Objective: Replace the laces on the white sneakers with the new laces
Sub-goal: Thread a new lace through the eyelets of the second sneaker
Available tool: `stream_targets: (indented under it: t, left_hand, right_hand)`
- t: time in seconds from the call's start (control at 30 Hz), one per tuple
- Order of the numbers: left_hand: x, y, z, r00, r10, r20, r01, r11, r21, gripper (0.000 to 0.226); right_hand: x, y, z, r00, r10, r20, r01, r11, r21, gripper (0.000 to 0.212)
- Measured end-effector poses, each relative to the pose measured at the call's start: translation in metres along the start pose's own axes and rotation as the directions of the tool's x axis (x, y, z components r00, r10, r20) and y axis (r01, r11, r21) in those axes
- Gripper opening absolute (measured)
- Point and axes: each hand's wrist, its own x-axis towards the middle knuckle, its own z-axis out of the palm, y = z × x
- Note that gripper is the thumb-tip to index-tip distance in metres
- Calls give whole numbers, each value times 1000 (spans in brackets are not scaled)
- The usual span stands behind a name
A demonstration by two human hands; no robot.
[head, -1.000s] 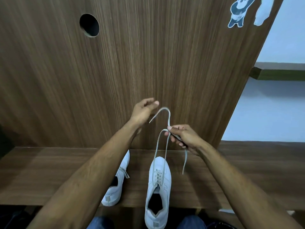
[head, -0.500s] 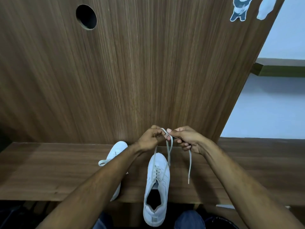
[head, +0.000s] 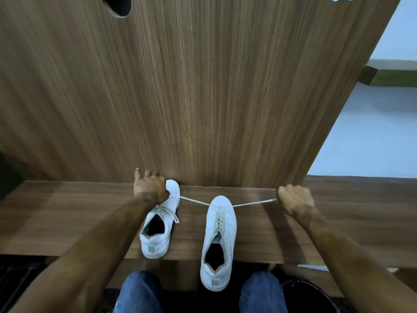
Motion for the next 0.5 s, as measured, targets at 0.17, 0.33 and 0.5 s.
stream_targets:
  t: [0.17,0.33,0.5]
  left_hand:
    - [-22,52,21,934,330,-140,-354,908,-226,58]
    - [-52,108,57,890,454,-23,-395,747,-535,65]
    - [-27,129,123,928,350,-126,-325,597,-734,56]
  right_hand:
    - [0,-40,34,982,-168,91,148,970,191,32]
    - [-11,-99,78,928,-344,140,221,814,537,44]
    - [-21,-132,92,959,-220,176,4,636,772,33]
